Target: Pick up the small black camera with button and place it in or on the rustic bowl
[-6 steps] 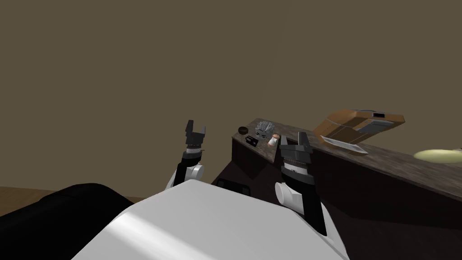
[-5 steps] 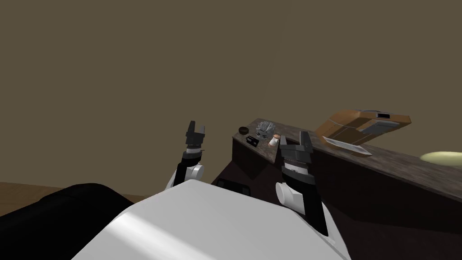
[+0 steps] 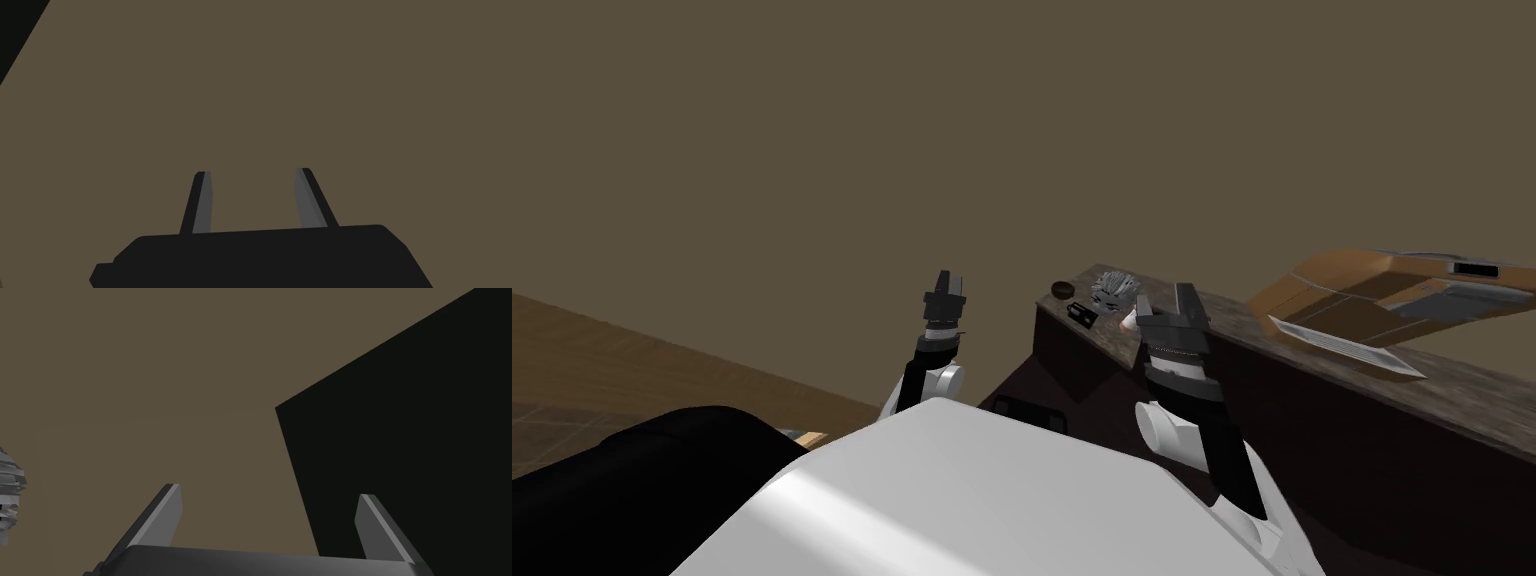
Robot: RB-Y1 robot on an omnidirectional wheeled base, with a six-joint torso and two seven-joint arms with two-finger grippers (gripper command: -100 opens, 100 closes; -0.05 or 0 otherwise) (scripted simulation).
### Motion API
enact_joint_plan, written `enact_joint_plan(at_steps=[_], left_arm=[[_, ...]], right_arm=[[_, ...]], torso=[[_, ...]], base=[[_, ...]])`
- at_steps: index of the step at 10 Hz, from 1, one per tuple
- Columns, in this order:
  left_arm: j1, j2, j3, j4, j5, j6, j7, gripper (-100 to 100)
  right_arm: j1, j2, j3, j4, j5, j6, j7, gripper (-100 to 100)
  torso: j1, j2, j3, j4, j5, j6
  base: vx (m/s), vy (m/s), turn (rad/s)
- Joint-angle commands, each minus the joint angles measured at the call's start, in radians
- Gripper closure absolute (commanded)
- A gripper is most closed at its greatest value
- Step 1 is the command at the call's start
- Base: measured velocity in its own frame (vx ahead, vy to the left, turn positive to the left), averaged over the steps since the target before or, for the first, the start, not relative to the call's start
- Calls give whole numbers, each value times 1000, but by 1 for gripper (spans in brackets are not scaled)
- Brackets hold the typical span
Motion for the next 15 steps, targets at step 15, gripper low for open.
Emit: enact_joint_plan(at_steps=[15], left_arm=[[0,0,0,0,0,0,0,0]], right_arm=[[-141,-442,-114,11,-291,218,258,-100]], torso=[[-1,-2,-1,0,0,0]], base=[[-17,-17,208]])
